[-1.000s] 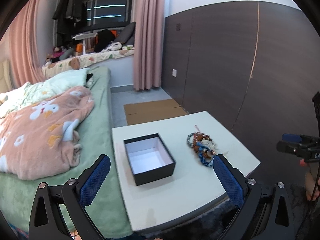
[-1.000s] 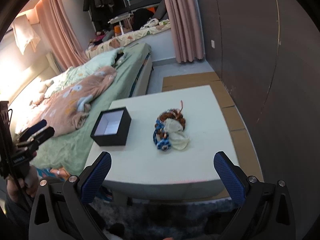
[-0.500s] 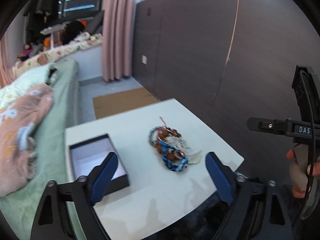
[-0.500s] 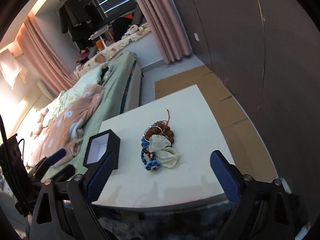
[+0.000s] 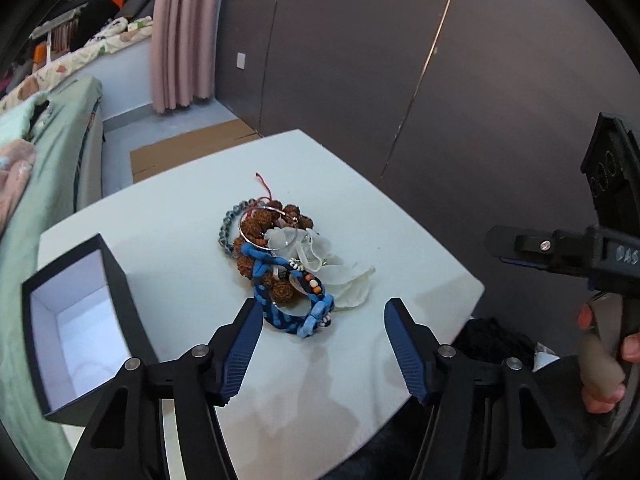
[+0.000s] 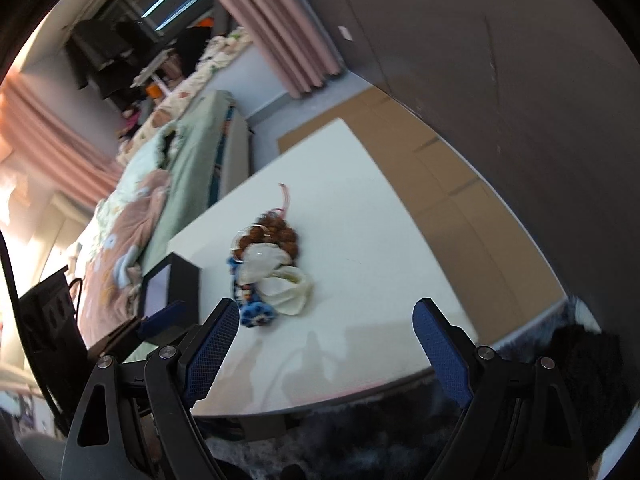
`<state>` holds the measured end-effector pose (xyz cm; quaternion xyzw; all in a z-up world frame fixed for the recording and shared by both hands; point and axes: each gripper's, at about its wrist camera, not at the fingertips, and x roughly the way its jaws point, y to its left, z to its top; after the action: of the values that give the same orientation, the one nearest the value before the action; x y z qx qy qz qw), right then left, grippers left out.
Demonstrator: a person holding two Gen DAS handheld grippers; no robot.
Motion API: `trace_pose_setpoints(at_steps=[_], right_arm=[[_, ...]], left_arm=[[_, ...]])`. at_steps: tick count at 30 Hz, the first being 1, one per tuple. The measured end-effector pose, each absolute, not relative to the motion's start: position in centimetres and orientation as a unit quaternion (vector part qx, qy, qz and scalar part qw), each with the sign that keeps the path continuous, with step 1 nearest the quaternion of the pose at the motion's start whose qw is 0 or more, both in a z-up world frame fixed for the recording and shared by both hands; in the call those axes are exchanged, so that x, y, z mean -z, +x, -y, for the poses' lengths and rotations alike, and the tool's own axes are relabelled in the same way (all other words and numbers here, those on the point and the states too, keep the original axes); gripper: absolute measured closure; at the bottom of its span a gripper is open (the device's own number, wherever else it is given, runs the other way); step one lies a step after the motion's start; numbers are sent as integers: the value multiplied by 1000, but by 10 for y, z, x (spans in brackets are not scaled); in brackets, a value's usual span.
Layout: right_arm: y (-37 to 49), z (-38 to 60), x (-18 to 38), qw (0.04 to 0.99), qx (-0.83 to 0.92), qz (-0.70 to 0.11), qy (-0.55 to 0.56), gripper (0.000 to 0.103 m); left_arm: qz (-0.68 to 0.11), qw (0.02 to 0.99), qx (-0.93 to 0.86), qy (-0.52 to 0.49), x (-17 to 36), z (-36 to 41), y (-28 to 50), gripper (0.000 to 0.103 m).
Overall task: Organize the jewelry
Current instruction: 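Lower the left tool onto the pile and grasp the blue braided bracelet, then drop the blue bracelet into the box with left tool while right tool lifts the pouch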
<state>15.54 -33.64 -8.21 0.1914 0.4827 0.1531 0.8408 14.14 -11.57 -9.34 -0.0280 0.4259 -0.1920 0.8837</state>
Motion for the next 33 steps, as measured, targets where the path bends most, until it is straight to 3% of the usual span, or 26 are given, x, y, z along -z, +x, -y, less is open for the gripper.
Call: trace_pose_setpoints(at_steps=[6,9,12,13,33], right_arm=[[160,333,91,831,-154,-493,205,13],[165,332,97,830,-152,-498,202,13],[170,330,103,826,-153,-503,203,13],[171,328,105,824,-154,-506,203,13],[197,260,134,812,-184,-538,134,17]], left_arm=[[-444,874,194,-23,121,125,156,39],[-446,875,188,-8,128,129,158,45],[-458,869,189,-11,137,128,162,67],[-462,866,189,-14,140,127,163,82],[-354,912,183,-95,63,64,131,84]])
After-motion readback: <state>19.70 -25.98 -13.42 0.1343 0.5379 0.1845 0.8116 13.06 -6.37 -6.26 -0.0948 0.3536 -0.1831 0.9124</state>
